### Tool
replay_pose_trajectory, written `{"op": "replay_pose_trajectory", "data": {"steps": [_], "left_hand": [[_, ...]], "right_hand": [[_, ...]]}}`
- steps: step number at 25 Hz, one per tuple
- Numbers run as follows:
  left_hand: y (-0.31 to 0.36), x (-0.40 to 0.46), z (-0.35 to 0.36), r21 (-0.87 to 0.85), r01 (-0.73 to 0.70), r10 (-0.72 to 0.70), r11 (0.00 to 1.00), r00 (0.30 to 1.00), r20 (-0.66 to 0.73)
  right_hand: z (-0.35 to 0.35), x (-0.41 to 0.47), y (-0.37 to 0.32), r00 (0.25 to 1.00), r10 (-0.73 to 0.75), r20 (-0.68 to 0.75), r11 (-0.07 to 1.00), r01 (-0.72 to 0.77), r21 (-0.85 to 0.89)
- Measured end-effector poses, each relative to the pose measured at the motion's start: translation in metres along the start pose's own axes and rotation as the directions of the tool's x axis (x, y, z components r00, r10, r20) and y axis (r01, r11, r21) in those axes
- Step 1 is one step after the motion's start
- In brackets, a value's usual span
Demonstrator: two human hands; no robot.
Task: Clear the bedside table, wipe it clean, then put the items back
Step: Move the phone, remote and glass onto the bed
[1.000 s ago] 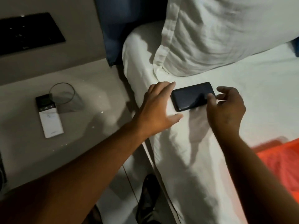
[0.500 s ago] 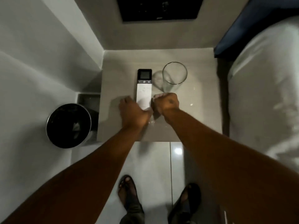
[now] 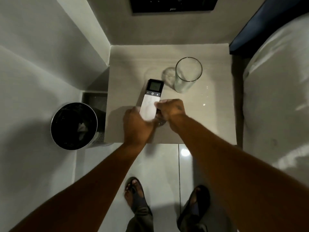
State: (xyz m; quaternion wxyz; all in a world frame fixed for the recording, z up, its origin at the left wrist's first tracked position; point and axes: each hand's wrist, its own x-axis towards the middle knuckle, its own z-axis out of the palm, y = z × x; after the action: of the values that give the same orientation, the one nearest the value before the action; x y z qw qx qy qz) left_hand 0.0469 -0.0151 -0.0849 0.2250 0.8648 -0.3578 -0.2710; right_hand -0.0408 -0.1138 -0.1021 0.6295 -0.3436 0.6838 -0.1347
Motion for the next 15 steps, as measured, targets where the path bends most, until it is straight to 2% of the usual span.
{"op": "replay_pose_trajectory", "data": {"steps": [5,8,10,13,15], "left_hand": [[0.01,-0.087,-0.021,-0.065,-0.193,0.201,0.979,0.966,0.16],[0.053,-0.124,-0.004,-0.129,-0.352,0.373,0.927,0.9,0.224],[0.1,-0.148,0.013,-0.179,-0.482,0.513,0.858,0.823,0.243],[0.167,-0.178,0.042,-0.249,-0.657,0.702,0.712,0.648,0.296],[0.207,-0.196,0.065,-0.286,-0.73,0.78,0.621,0.537,0.323]], "right_hand": [[-0.072,-0.093,0.034,0.998,0.058,-0.012,0.95,-0.052,0.309],[-0.15,-0.154,0.047,0.989,0.072,-0.127,0.902,-0.01,0.432],[-0.204,-0.189,0.05,0.969,0.061,-0.24,0.859,0.071,0.507],[-0.276,-0.231,0.054,0.913,0.084,-0.398,0.776,0.191,0.601],[-0.317,-0.249,0.064,0.872,0.1,-0.478,0.739,0.257,0.623]]}}
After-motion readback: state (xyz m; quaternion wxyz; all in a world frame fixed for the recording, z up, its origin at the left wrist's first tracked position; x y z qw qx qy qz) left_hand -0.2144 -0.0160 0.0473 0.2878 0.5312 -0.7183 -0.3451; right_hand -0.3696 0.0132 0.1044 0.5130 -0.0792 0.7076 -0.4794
